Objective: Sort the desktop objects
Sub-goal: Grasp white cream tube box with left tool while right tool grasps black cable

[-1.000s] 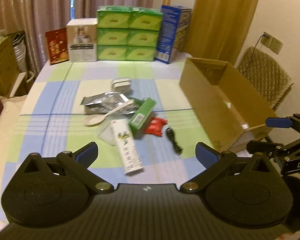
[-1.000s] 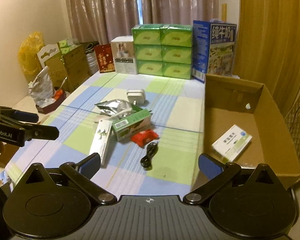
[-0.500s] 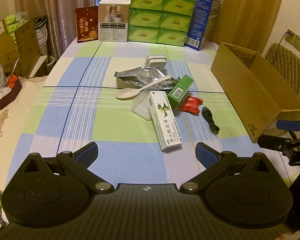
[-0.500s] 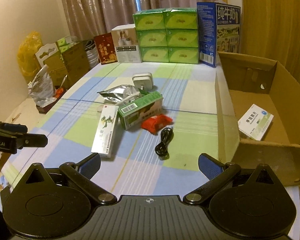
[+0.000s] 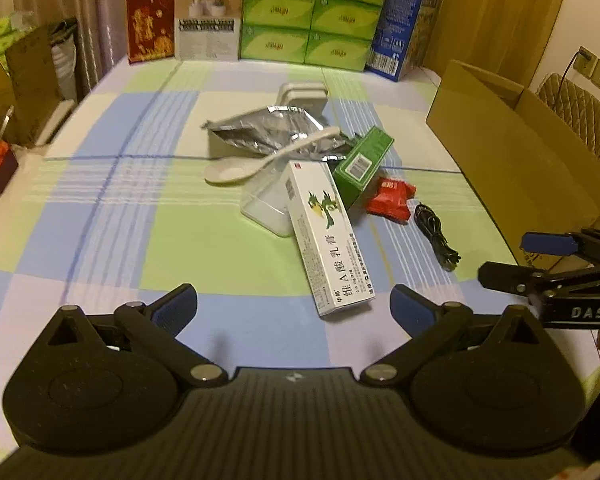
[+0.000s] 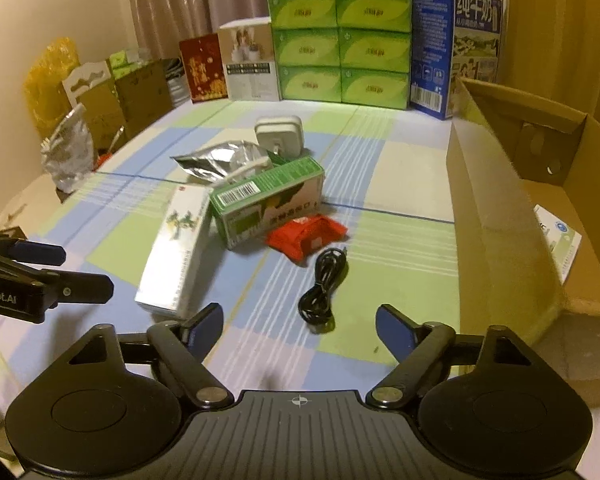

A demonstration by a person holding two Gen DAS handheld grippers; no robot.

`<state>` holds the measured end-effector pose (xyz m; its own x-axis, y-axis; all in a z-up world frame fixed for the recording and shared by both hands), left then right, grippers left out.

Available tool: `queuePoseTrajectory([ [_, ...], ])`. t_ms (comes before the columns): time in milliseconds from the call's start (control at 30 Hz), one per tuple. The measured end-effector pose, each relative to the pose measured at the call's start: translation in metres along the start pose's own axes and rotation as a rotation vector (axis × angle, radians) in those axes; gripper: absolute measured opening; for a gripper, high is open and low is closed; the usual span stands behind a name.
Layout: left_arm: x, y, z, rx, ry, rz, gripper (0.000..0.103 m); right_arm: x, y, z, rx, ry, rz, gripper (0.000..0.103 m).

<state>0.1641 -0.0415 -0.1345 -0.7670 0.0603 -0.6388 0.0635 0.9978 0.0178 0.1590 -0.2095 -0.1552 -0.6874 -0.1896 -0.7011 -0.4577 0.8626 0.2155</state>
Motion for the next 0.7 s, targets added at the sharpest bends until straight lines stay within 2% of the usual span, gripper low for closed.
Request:
queuePoseTrajectory([
  [133,-0.004,-0.012,0.02,0.014,0.011,0.024,0.09,0.006,-0.004,0.015,0.014,0.031,-0.029,0.069],
  [433,-0.012,-0.031,0.052,0.047,0.018,0.034,0.071,0.007,-0.013,0.037,0.009,0.05,-0.02,0.059],
  [600,-0.015,-0.038,0.063,0.043,0.022,0.073,0.058,-0.002,-0.015,0.048,0.014,0.046,-0.025,0.053],
  [700,-0.016,-0.038,0.069,0.038,0.028,0.082,0.054,-0.002,-0.014,0.055,0.011,0.052,-0.023,0.049],
])
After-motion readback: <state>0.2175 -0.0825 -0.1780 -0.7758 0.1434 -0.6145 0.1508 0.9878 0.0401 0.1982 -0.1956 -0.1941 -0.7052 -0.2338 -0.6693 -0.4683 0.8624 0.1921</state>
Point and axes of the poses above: each gripper's, at about its wrist camera, not at the fingertips, and z roughly the way its jaws point, y to its left, x to its underside, the point moved 8 cm from there along z, roughly the way its jaws point, and after that the axes turned 11 degrees about -x, right-handed, at the moved point
